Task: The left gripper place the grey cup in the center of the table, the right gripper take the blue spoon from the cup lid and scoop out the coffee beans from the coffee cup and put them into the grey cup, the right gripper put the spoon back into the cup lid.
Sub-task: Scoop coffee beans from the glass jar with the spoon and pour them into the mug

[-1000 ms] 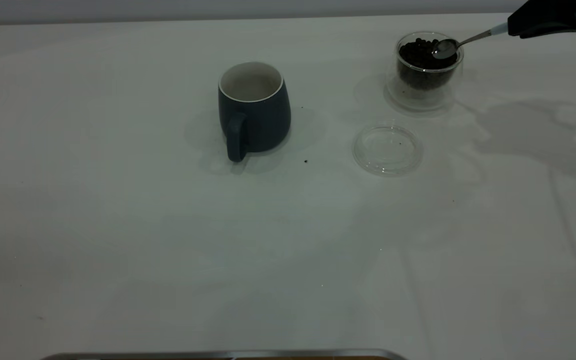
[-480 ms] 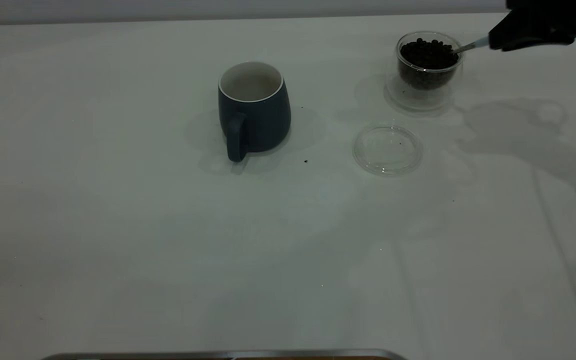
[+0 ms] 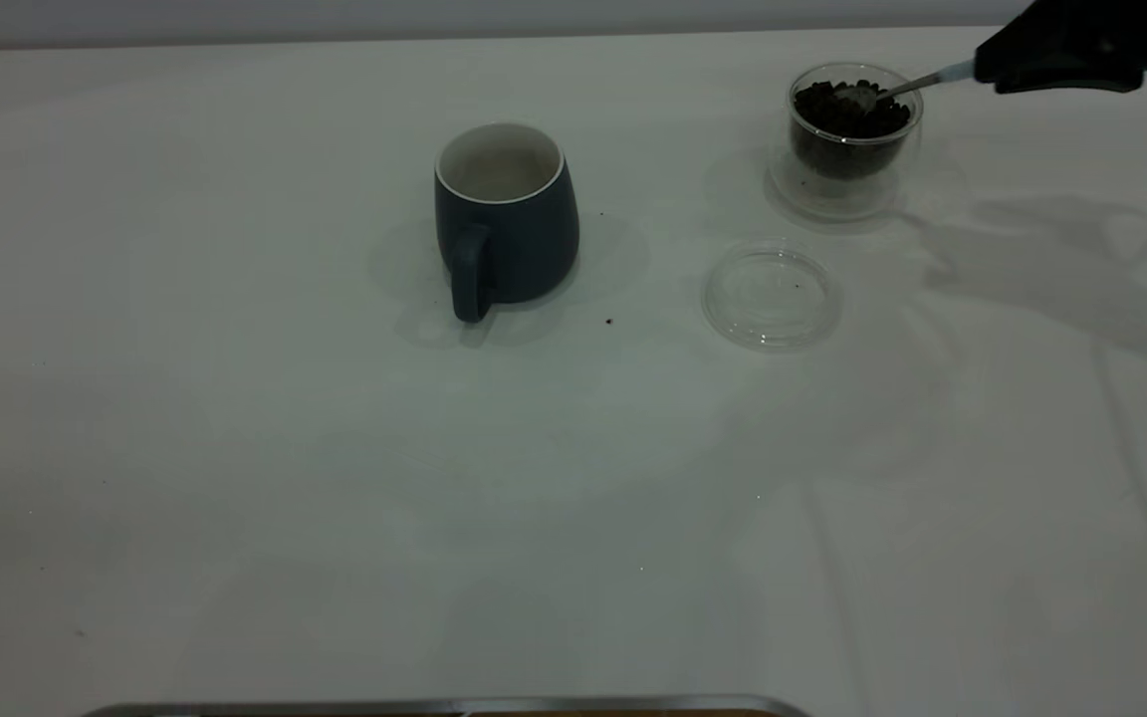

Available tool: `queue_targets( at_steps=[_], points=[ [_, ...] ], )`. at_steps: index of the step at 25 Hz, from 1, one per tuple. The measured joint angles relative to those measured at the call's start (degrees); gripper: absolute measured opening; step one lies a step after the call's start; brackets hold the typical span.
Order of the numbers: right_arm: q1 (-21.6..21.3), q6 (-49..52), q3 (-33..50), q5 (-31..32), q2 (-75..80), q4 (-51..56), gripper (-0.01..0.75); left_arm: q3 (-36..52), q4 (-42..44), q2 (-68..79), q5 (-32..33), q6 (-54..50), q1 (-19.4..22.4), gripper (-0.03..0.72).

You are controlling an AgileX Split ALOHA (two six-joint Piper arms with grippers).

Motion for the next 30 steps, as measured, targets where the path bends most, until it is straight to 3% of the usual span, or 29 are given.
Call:
queue_targets(
  at_steps=[7,14,26,30],
  points=[
    [-4.3,0.6,0.0,9.1,4.3,3.8,0.113,0.0,0.0,0.0,0.0,0.0,0.0,0.568],
    [-5.2,1.6,-0.1,13.7,5.7,6.7,0.113,0.0,0.0,0.0,0.0,0.0,0.0,0.568],
    [-5.2,6.1,-0.1,13.8,5.7,7.0,0.113,0.0,0.0,0.0,0.0,-0.1,0.0,0.568],
    [-5.2,5.3,-0.1,10.5,5.7,7.0,0.113,0.0,0.0,0.0,0.0,-0.1,0.0,0.568]
  ],
)
